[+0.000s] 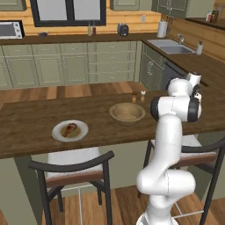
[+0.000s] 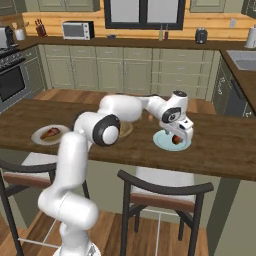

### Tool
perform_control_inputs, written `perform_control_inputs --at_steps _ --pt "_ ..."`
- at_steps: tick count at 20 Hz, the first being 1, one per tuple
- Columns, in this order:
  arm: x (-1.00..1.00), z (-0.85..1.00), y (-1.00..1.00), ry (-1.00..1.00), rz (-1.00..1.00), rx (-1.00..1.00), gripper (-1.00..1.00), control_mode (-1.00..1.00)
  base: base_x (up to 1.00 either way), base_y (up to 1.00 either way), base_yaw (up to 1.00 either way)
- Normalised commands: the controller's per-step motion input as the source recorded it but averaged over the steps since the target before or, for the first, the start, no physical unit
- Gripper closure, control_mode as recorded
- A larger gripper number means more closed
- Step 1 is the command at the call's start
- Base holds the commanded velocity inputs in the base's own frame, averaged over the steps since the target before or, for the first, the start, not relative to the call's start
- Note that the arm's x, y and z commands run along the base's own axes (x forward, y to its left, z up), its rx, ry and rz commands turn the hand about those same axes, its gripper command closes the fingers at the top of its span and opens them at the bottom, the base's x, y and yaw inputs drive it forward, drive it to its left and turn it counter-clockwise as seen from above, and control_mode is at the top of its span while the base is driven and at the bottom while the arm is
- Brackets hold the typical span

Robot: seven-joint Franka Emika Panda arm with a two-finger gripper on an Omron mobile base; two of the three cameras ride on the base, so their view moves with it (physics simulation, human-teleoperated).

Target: Pick the chicken drumstick and bell pepper from their plates and place them in the bowl. Then put the bowl in the fridge.

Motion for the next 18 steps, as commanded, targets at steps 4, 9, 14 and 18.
perform_control_inputs --at_steps 4,9,14,18 --pt "0.11 -0.32 -0.01 -0.01 0.0 -0.06 -1.0 -1.0 0.0 0.0 0.0" --pt "0.38 -0.23 0.0 -0.06 0.0 -0.06 -1.0 -1.0 0.0 0.0 0.0" --pt "0.27 -0.16 0.0 -0.14 0.0 -0.08 -1.0 -1.0 0.0 0.0 0.0" --pt "0.34 -0.28 0.0 -0.22 0.0 -0.1 -1.0 -1.0 0.0 0.0 0.0"
